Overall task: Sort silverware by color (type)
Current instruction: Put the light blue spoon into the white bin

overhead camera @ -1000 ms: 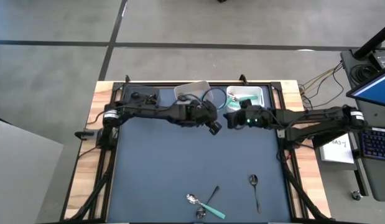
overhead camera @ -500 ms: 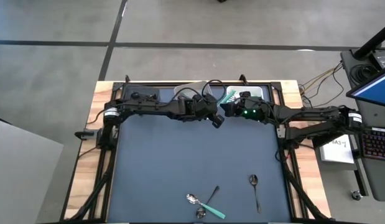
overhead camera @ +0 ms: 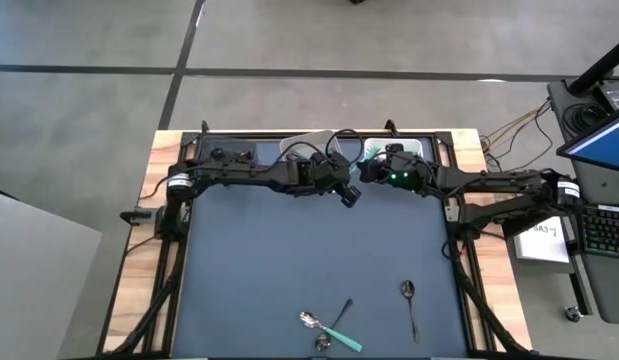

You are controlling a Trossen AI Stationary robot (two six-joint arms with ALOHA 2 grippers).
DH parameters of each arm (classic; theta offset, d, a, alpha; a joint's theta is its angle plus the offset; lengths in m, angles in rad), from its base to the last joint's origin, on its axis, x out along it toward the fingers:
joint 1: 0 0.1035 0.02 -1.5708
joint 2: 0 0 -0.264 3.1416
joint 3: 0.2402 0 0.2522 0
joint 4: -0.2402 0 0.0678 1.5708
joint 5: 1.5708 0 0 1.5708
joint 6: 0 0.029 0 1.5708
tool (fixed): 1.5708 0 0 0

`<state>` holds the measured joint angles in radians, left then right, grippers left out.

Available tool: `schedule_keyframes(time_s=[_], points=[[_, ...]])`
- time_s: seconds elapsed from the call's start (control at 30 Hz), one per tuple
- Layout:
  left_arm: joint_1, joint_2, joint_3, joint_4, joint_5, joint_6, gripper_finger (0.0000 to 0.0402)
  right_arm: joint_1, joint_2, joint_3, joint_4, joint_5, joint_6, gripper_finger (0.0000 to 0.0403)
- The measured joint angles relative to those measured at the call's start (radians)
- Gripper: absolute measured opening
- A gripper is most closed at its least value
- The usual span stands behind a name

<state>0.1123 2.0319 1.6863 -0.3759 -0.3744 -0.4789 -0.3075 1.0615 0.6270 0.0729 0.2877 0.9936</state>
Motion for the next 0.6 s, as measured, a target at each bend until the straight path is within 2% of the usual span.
schedule_keyframes(time_s=[0.17,0.37,0.53,0.6], points=[[0.001,0.002,0.000,0.008,0.001,0.003,0.0003,-0.002,0.000,0.003,0.034,-0.013,-0.018,0.0030],[0.001,0.002,0.000,0.008,0.000,0.003,0.0004,-0.009,0.000,0.006,0.063,-0.014,-0.070,0.0030],[0.004,0.002,0.015,-0.004,0.057,0.004,0.0015,-0.045,-0.001,0.009,0.010,-0.031,-0.084,0.0030],[-0.001,-0.002,0.024,-0.025,0.084,0.004,0.0019,-0.071,-0.001,0.002,-0.054,0.043,-0.123,0.0029]])
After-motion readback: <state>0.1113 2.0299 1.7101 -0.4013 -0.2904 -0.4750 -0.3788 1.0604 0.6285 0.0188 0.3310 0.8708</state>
